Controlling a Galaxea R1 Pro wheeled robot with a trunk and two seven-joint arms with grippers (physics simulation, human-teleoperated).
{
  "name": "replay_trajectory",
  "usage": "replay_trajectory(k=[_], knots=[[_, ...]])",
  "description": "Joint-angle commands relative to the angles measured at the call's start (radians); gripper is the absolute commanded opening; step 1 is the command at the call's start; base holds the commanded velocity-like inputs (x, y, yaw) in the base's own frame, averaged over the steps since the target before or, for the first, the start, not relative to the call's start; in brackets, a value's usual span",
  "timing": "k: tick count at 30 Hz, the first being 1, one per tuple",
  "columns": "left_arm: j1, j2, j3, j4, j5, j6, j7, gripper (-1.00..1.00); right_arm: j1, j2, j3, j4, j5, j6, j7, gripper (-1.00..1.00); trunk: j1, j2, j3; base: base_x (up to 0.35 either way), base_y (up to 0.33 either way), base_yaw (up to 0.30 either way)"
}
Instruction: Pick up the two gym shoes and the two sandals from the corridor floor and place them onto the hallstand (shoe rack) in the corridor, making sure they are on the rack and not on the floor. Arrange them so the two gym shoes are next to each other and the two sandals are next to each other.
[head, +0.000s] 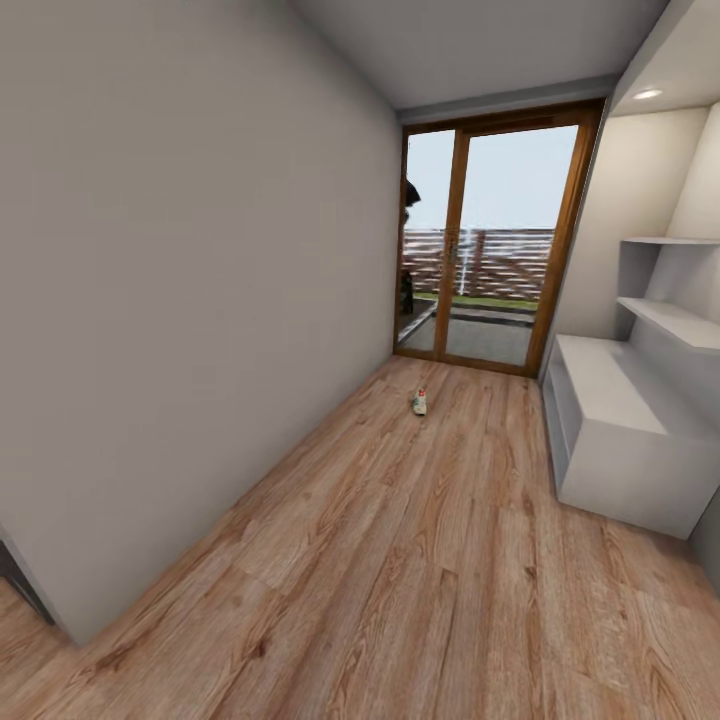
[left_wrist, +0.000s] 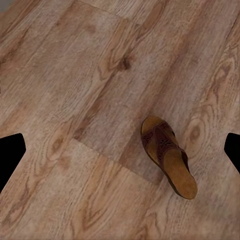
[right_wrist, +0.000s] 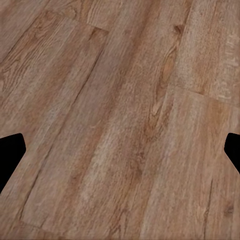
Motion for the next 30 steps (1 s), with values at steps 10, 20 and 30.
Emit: replay_trajectory(k=[10,20,30], knots=[[-0.001,0.000,0.001,0.001,0.001,-0.003,0.001,1.00,-0.001,0.000,-0.001,0.001,-0.001,-0.003,-0.001,1.00,0.000,-0.001,-0.001,0.000,0.009,0.000],[-0.001,0.000,0.001,0.001,0.001,-0.003,0.001,1.00,0.000,0.000,-0.001,0.001,0.000,-0.004,-0.001,1.00,0.000,-0.001,-0.001,0.000,0.001,0.000],[-0.001,-0.001,0.000,0.002,0.001,-0.003,0.001,1.00,-0.001,0.000,-0.001,0.001,0.001,-0.004,-0.001,1.00,0.000,-0.001,-0.001,0.000,0.000,0.000]])
